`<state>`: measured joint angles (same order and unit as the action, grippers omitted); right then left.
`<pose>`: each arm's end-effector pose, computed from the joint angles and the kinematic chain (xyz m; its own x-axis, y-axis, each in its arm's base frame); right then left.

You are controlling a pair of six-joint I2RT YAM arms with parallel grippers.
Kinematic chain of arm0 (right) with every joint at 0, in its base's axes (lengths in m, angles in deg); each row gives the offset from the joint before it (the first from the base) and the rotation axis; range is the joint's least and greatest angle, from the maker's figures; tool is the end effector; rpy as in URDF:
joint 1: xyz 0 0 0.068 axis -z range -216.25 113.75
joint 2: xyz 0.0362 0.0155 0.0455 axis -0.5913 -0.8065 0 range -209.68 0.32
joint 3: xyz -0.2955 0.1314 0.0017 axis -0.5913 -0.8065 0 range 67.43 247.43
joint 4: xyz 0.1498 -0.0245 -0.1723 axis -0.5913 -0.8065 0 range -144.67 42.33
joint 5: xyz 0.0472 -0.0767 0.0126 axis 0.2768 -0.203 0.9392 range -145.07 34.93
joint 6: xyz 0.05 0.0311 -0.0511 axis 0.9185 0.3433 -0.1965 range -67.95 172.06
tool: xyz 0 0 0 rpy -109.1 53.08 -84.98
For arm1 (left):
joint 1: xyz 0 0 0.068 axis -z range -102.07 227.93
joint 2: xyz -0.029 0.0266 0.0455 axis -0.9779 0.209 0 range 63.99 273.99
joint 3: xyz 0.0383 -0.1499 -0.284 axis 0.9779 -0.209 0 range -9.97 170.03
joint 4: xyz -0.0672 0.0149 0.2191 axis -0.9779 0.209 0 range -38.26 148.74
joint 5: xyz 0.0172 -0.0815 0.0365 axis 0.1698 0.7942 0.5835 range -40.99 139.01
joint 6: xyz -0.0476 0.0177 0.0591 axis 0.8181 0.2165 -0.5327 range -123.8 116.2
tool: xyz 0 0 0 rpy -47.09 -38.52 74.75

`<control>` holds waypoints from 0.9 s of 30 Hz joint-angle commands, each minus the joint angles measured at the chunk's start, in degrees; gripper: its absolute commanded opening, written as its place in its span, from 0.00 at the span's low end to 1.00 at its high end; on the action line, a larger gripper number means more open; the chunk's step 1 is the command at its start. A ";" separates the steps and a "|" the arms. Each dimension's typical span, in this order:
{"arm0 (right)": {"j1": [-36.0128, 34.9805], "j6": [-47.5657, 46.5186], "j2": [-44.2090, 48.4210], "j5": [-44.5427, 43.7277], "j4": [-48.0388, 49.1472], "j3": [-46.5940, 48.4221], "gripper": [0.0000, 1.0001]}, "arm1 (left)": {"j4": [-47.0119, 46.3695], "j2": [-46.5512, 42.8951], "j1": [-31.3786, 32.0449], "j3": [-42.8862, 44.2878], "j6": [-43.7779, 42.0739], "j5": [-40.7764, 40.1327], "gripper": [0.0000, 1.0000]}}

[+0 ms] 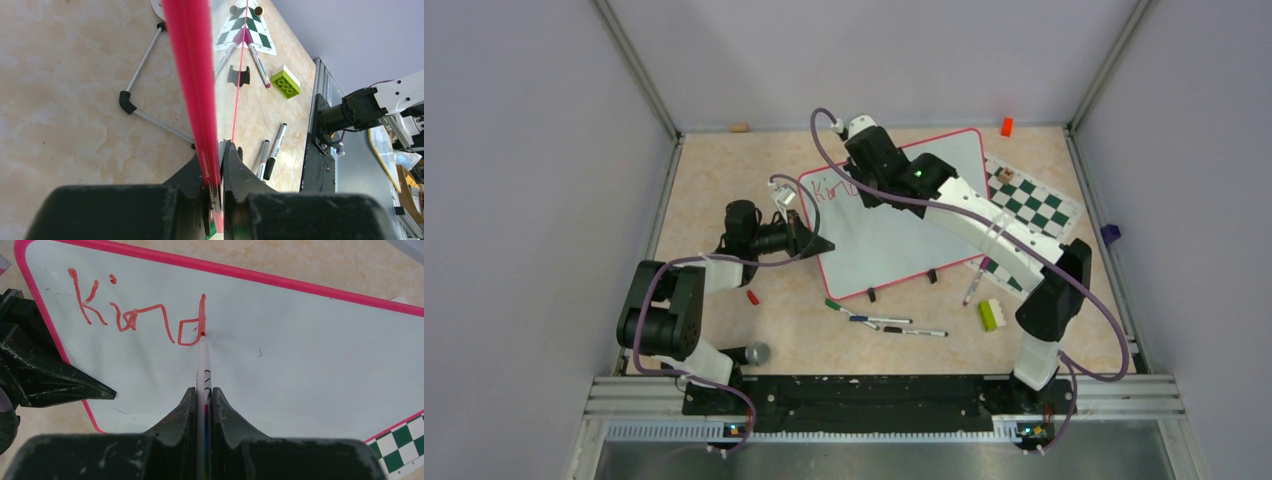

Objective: Write a sentence on the whiteboard
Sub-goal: Open the sentence on the whiteboard.

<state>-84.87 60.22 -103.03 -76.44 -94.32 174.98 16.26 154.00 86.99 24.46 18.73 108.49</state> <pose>0.2820 0.2834 0.4044 -0.5157 -0.3852 -0.7653 -0.4525 0.8809 -0.1386 0.2773 -0.1022 0.2526 -0.6502 -0.0934 -0.7540 0.6817 0.3664 -0.6333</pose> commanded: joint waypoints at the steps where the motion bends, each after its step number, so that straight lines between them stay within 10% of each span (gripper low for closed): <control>1: 0.67 1.10 1.58 0.45 1.54 -2.25 0.00 | 5.33 1.43 0.08 -0.70 -8.41 -11.50 0.00; 27: 1.11 1.83 10.46 0.06 3.67 -6.61 0.00 | 4.09 3.38 0.08 -0.43 -7.90 -10.72 0.00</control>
<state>-84.50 61.27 -97.11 -76.00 -93.36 169.23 16.12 154.16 86.99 24.64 18.03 109.26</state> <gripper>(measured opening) 0.093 0.098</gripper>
